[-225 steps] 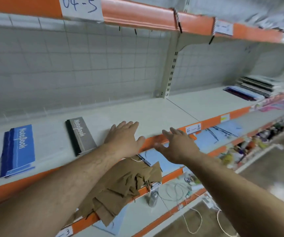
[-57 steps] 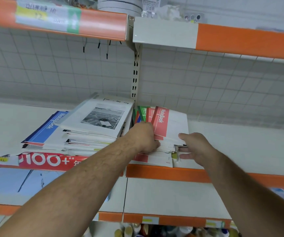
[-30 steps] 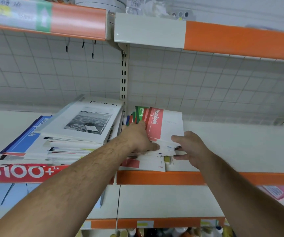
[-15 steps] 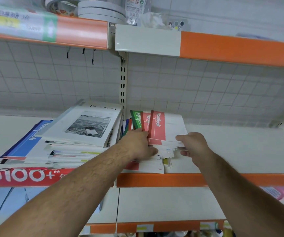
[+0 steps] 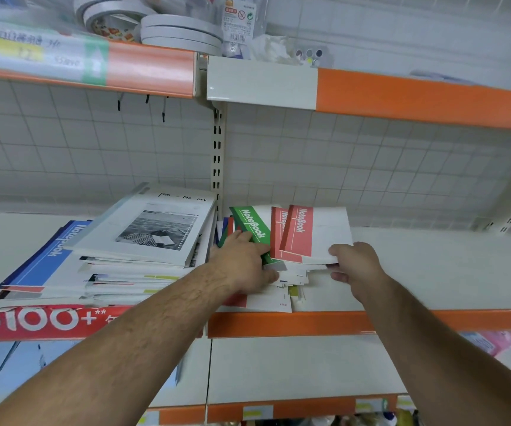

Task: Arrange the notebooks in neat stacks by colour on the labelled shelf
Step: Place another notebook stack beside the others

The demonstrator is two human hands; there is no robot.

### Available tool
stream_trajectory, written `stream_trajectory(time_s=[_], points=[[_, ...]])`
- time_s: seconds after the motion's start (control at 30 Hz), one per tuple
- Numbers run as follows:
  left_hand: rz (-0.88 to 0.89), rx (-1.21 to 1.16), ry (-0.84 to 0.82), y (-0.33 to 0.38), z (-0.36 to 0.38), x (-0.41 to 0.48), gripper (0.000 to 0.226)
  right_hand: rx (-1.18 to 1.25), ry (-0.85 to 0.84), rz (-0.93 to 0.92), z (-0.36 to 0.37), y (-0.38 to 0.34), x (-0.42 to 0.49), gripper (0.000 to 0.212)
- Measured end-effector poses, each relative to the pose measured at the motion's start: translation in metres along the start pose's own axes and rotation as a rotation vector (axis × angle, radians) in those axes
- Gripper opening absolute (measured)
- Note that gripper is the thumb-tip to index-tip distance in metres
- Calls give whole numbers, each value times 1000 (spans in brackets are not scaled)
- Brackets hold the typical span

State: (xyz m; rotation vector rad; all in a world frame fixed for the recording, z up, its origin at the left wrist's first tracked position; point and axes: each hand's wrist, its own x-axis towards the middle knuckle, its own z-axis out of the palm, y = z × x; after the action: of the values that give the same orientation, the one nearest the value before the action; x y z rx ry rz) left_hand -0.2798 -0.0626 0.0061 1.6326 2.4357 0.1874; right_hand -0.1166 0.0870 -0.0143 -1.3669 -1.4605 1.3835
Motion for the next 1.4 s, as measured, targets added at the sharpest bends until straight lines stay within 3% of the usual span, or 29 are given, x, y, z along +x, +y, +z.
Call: stream_trajectory(time_s=[0.23,0.43,0.57,0.67,0.87,0.97,1.03,1.2,1.3,1.4], points=[[12,-78,39,1,1,-4,72,44,51,-61,-1,0,-5,14],[65,-21,-4,3,-4,-13,65,13,-41,-89,2,0,-5,9],[19,-48,13,1,3,-11,79,-21,136,-120,1,4,3,28],[25,-30,43,-3,5,-6,72,25,230,-98,-6,3,6,39],[27,-37,34,-3,5,-2,61,59,135,-61,-7,0,-3,24],[-9,-86,194,-4,0,-2,48,55,23,-34,-3,-6,-12,23],[-36,-242,276,-4,-6,-3,46,66,-65,-30,1,-12,-19,22],[-120,-630,167,-6,-16,-6,24,94,-207,-27,7,-24,-37,19],[-241,-977,123,-11,-20,-9,9,85,-241,-2,6,-27,-43,20],[-312,-1165,63,-12,-22,-17,14,165,-220,22,9,-27,-51,19]])
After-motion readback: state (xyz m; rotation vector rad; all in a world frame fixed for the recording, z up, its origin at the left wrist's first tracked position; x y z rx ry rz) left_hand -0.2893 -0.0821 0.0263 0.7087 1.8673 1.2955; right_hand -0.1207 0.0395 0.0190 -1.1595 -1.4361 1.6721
